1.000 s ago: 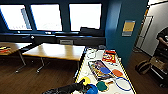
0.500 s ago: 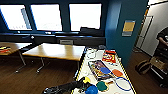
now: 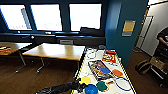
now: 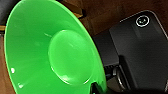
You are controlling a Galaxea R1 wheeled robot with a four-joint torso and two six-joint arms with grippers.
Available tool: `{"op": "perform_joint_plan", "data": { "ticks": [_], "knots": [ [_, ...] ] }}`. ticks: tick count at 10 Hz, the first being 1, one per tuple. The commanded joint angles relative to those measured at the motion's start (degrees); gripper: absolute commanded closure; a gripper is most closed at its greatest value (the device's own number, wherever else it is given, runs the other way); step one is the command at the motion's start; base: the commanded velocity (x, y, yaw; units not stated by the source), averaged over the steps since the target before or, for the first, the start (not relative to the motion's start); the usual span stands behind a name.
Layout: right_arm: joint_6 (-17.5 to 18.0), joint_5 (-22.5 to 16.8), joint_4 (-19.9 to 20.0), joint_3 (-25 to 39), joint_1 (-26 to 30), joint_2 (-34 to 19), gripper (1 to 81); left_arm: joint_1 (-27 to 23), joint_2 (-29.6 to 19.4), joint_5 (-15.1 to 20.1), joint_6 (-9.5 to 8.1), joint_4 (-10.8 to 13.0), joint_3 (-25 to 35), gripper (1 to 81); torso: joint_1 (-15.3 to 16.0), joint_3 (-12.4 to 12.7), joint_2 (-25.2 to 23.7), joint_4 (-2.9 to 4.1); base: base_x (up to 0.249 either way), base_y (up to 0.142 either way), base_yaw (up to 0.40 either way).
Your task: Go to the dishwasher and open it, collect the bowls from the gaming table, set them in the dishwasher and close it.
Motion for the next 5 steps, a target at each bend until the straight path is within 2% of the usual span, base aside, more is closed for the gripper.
{"op": "perform_joint_plan", "data": {
  "ticks": [1,3,5],
  "knots": [
    [-0.26,-6.07,-0.93,1.55,3.18,-1.51,81.1,-8.92,1.05,1.16,0.37,-0.71,1.02,1.0,0.0,0.0,0.0,0.0,0.0,0.0,0.0],
    [-0.26,-6.07,-0.93,1.46,3.18,-1.42,81.1,-7.43,0.96,0.89,0.46,0.34,0.84,1.0,0.0,0.0,0.0,0.0,0.0,0.0,0.0],
    [-0.26,-6.07,-0.93,1.46,3.26,-1.24,81.1,-6.11,1.05,-0.34,1.43,0.34,0.75,1.0,0.0,0.0,0.0,0.0,0.0,0.0,0.0]
  ]
}}
